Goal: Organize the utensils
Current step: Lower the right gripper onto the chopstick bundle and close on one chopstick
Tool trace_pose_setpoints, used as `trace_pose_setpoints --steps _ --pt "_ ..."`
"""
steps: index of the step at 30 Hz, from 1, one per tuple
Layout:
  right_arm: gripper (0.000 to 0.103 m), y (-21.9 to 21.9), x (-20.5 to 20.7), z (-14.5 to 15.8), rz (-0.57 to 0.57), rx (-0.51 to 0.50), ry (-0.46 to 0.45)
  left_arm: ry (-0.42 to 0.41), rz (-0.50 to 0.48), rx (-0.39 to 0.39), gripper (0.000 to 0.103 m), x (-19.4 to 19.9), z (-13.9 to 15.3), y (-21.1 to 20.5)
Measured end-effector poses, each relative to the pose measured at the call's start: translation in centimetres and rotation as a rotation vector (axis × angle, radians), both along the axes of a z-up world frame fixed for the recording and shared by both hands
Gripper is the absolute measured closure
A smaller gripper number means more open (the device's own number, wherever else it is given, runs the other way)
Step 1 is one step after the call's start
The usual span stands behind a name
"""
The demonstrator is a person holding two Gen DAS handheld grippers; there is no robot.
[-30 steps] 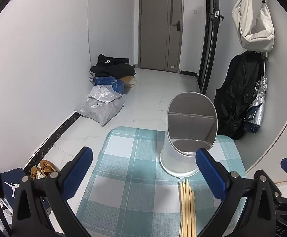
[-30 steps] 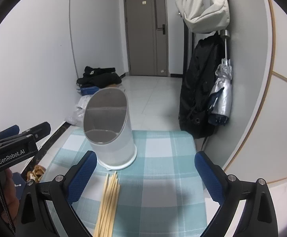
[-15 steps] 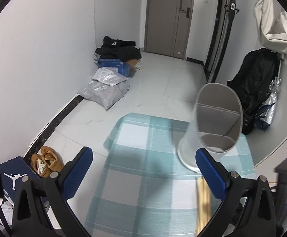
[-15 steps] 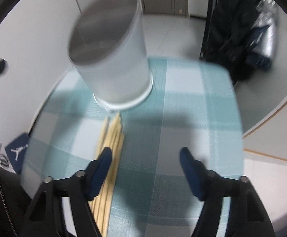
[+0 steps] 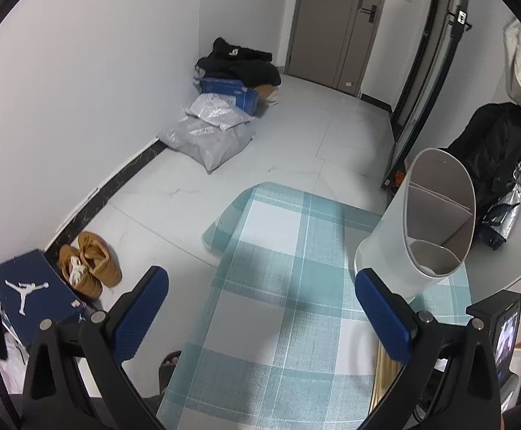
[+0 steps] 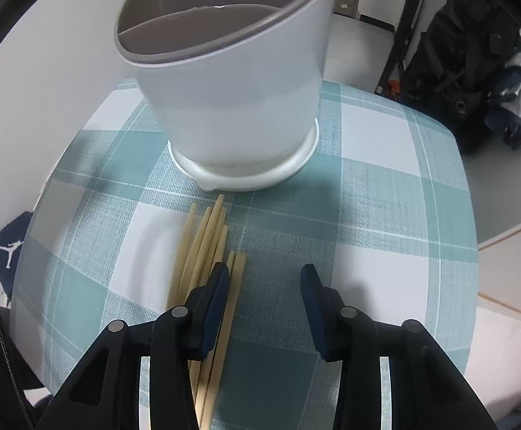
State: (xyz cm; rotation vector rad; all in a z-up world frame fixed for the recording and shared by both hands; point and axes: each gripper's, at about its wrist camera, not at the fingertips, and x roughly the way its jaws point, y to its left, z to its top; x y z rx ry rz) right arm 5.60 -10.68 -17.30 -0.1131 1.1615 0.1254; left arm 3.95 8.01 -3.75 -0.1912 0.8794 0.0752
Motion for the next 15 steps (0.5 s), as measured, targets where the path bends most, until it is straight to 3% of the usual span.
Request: trace_pose_setpoints --steps 8,11,15 --pt "0.075 -0.09 -0.09 0.17 0.036 -0.035 0.005 0.026 -0.001 -0.005 0.001 0.08 -0.47 0.35" --pt "0.086 -0.21 0.46 0.05 0.033 -0.027 0.018 0.027 -0.01 -0.003 0.001 0.11 -0.46 0.43" --pt "0.087 -0.09 0.5 -0.06 0.036 -0.047 -0.004 0.019 -0.012 0.013 0.001 0.06 -0.48 0.49"
